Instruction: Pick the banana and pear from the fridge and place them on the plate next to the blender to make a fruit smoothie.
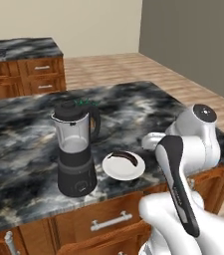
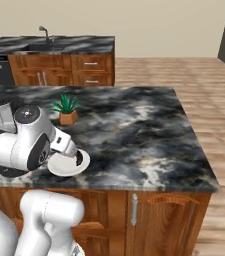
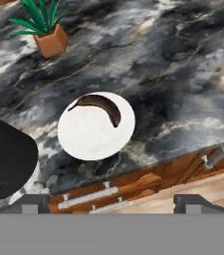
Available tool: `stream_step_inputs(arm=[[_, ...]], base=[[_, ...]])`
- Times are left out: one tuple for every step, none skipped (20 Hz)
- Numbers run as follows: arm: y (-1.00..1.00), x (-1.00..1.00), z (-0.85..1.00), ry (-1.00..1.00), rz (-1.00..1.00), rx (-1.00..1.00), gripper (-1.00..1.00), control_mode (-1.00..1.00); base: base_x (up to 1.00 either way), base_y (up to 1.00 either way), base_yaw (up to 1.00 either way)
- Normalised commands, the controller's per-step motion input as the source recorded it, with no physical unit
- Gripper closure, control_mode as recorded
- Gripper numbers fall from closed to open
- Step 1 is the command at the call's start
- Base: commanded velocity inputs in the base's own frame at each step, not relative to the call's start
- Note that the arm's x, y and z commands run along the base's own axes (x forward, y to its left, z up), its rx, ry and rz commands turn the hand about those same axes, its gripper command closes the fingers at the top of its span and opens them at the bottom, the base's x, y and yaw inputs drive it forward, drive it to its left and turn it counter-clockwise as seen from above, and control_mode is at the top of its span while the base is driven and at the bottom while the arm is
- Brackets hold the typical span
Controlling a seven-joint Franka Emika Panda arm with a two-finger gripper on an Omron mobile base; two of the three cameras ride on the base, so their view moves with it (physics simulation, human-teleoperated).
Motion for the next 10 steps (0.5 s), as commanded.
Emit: stream_step_inputs(arm=[[0.0,0.0,0.0,0.0,0.0,0.0,-1.0,1.0],[0.0,0.0,0.0,0.0,0.0,0.0,-1.0,1.0],[0.0,0.0,0.0,0.0,0.0,0.0,-1.0,1.0],[0.0,0.0,0.0,0.0,0.0,0.0,-1.0,1.0],[0.0,0.0,0.0,0.0,0.0,0.0,-1.0,1.0],[0.0,0.0,0.0,0.0,0.0,0.0,-1.0,1.0],[0.0,0.0,0.0,0.0,0.0,0.0,-1.0,1.0],[0.0,0.0,0.0,0.0,0.0,0.0,-1.0,1.0],[0.0,0.0,0.0,0.0,0.0,0.0,-1.0,1.0],[0.0,0.0,0.0,0.0,0.0,0.0,-1.0,1.0]], base=[[-0.88,-0.56,0.14],[-1.0,-0.66,0.25],[-1.0,-0.59,0.42],[-1.0,-0.32,0.59],[-1.0,0.0,0.8],[-0.61,0.0,0.98],[-0.25,0.0,1.0],[-0.12,0.0,1.0],[-0.1,0.05,1.0],[-0.09,0.1,1.0]])
